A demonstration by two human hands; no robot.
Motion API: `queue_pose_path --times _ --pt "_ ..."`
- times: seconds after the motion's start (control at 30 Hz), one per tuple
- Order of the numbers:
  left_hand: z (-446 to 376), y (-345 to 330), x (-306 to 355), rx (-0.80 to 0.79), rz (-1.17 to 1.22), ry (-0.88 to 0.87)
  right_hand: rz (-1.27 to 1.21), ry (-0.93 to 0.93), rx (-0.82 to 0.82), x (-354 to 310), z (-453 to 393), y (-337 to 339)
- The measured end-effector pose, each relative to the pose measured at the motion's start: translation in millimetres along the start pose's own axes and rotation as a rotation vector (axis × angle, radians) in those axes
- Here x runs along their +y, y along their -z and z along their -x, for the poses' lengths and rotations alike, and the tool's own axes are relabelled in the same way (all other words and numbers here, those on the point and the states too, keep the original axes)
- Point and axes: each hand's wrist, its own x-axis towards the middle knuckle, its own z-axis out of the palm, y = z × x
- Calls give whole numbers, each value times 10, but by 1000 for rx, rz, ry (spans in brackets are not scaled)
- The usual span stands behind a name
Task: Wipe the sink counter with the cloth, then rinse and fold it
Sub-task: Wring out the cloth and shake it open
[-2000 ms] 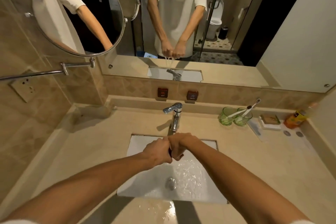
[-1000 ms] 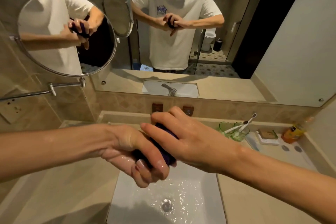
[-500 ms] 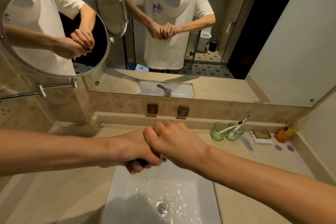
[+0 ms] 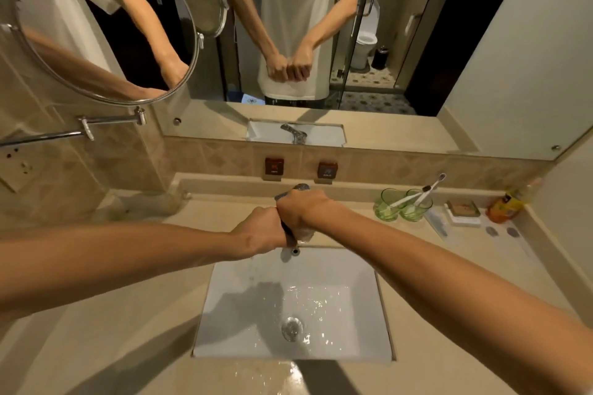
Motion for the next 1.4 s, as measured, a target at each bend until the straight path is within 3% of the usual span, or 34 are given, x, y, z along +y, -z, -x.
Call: queue_pose_path --times 0.2,0.37,0.5,0.63,0.7,0.8,0.93,1.2,1.3,1.4 --pt "24 -38 -10 -78 -500 -89 -357 -9 -115 56 -91 -444" --pt "95 -55 49 -181 -904 -332 -806 3 -301 86 55 -721" --pt "118 52 185 -83 -1150 -577 -1184 -7 -355 217 238 -749" --pt "174 156 203 35 -1221 -806 -1523 116 -514 266 366 -809" --pt "216 220 183 156 -1260 -922 -1632 146 -513 277 422 -806" --pt "223 244 123 158 -1112 -775 -1669 154 -363 302 548 -660" --pt "239 361 167 31 -551 -406 -1702 19 -91 330 649 -446" --pt "298 438 144 48 -229 -359 -1619 37 98 333 733 -218" --pt "355 517 147 54 -204 -382 -1490 63 208 410 753 -183" --pt "425 590 161 37 -220 -379 -1208 40 452 436 724 -123"
